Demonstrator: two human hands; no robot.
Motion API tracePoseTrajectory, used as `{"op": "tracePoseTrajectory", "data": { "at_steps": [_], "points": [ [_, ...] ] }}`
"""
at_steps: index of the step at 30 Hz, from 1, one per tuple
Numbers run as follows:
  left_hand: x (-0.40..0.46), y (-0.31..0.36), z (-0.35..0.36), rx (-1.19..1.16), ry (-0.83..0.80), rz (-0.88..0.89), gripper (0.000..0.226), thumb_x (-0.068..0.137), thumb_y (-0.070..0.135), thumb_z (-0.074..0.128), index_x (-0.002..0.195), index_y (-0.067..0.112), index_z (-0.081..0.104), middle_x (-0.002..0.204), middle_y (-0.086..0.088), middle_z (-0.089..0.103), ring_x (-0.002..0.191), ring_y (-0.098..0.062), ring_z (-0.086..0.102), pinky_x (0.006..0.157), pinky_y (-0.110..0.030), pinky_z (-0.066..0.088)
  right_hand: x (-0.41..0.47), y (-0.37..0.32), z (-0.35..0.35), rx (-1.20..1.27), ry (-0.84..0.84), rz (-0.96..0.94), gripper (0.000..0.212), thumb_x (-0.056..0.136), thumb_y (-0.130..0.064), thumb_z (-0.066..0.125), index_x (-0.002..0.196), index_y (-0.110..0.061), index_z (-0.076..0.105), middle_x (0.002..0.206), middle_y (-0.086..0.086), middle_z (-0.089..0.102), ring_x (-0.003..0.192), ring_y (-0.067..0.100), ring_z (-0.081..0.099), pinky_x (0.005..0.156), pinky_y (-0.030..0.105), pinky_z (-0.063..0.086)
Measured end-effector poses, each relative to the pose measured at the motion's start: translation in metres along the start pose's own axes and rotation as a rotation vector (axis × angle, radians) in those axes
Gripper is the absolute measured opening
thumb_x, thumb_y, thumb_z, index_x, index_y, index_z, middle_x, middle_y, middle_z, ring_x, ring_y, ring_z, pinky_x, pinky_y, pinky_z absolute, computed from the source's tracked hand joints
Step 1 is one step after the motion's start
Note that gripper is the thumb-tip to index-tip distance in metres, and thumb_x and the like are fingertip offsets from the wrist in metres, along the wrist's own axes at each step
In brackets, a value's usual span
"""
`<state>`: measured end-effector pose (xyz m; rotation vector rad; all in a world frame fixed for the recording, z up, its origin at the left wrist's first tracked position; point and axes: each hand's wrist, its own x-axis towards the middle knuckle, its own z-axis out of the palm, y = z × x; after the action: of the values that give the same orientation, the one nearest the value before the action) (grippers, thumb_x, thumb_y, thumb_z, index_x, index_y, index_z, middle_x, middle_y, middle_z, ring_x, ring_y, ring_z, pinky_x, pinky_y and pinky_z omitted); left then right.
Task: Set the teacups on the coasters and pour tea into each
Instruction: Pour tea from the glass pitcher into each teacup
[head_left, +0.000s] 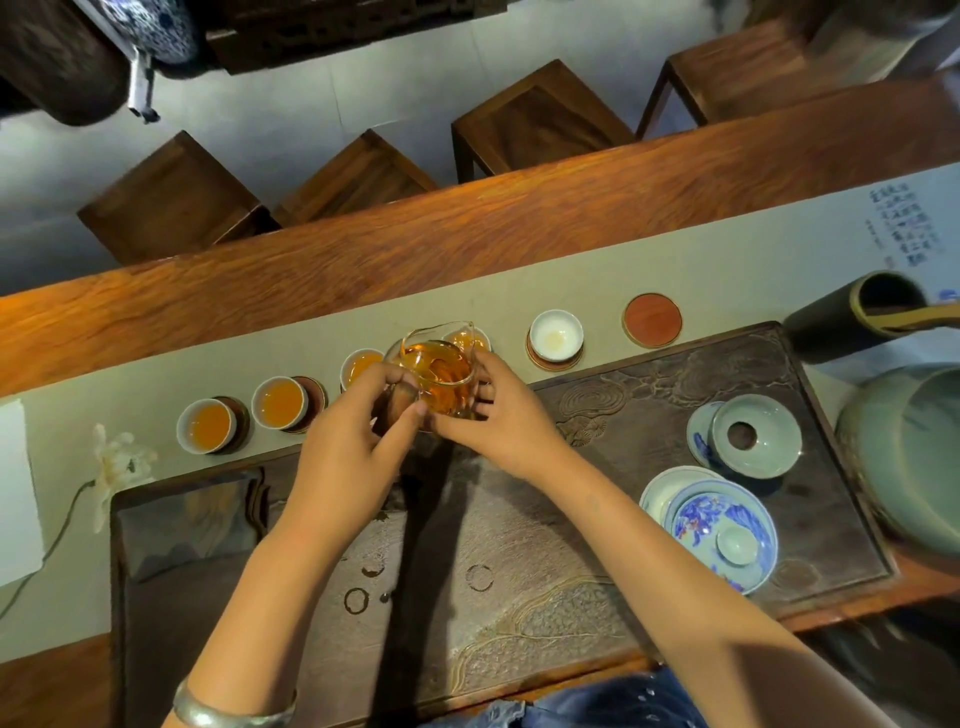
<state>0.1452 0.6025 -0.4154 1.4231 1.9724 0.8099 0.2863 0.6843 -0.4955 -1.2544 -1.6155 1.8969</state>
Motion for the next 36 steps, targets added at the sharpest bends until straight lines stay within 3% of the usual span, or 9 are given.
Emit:
{"op": "tracePoseTrajectory", "data": {
  "at_steps": [3,9,16,19,26,31,36],
  "points": [
    [0.006,0.008,0.003,0.0,0.002,0.025,0.014,0.092,0.025,0.06,0.103,0.033,0.055,0.09,0.019,0.062,0.079,-0.002,0.059,0.06,-0.012,0.044,-0.005,-0.004,-0.007,0.017,0.055,-0.024,0.063,0.061,-0.05,0.081,0.11,-0.065,0.045,0.125,-0.013,0.063,0.113,0.004,0.063,0.099,0.034,0.053],
    [0.02,0.023,0.015,0.033,-0.048,0.058,0.014,0.092,0.026,0.061,0.101,0.034,0.055,0.086,0.02,0.062,0.074,0.003,0.057,0.058,-0.006,0.039,-0.013,0.003,-0.023,0.117,0.159,-0.022,0.073,0.059,-0.045,0.083,0.12,-0.044,0.042,0.12,-0.019,0.058,0.108,-0.004,0.062,0.086,0.014,0.051],
    [0.038,0.032,0.029,0.087,-0.128,0.089,0.014,0.092,0.03,0.059,0.105,0.03,0.056,0.085,0.016,0.063,0.077,0.002,0.057,0.06,-0.008,0.04,-0.013,0.023,-0.034,0.243,0.235,0.01,0.076,0.073,-0.021,0.087,0.133,-0.031,0.042,0.128,-0.01,0.059,0.112,0.001,0.064,0.087,0.015,0.052],
    [0.044,0.033,0.033,0.105,-0.142,0.096,0.014,0.092,0.031,0.06,0.105,0.032,0.055,0.084,0.017,0.063,0.074,0.002,0.058,0.058,-0.01,0.041,-0.013,0.027,-0.036,0.285,0.262,0.012,0.079,0.068,-0.028,0.088,0.133,-0.031,0.042,0.125,-0.013,0.06,0.11,-0.005,0.063,0.084,0.011,0.051],
    [0.055,0.036,0.037,0.126,-0.15,0.093,0.012,0.092,0.031,0.06,0.103,0.032,0.056,0.073,0.017,0.059,0.066,0.006,0.055,0.053,-0.007,0.037,-0.008,0.031,-0.034,0.321,0.299,0.02,0.074,0.061,-0.043,0.087,0.124,-0.041,0.048,0.123,-0.017,0.062,0.112,-0.001,0.063,0.088,0.017,0.053],
    [0.06,0.037,0.036,0.124,-0.167,0.092,0.011,0.092,0.029,0.061,0.102,0.029,0.057,0.063,0.013,0.054,0.056,0.002,0.05,0.05,-0.009,0.035,-0.004,0.034,-0.034,0.313,0.295,0.029,0.078,0.063,-0.044,0.087,0.129,-0.038,0.046,0.126,-0.014,0.062,0.113,0.001,0.064,0.096,0.025,0.053],
    [0.063,0.037,0.036,0.128,-0.174,0.086,0.01,0.092,0.027,0.061,0.101,0.028,0.057,0.059,0.013,0.051,0.051,0.001,0.047,0.048,-0.009,0.033,-0.002,0.031,-0.034,0.306,0.293,0.034,0.092,0.06,-0.05,0.085,0.139,-0.027,0.042,0.131,-0.01,0.058,0.114,0.002,0.063,0.095,0.024,0.053]
  ]
}}
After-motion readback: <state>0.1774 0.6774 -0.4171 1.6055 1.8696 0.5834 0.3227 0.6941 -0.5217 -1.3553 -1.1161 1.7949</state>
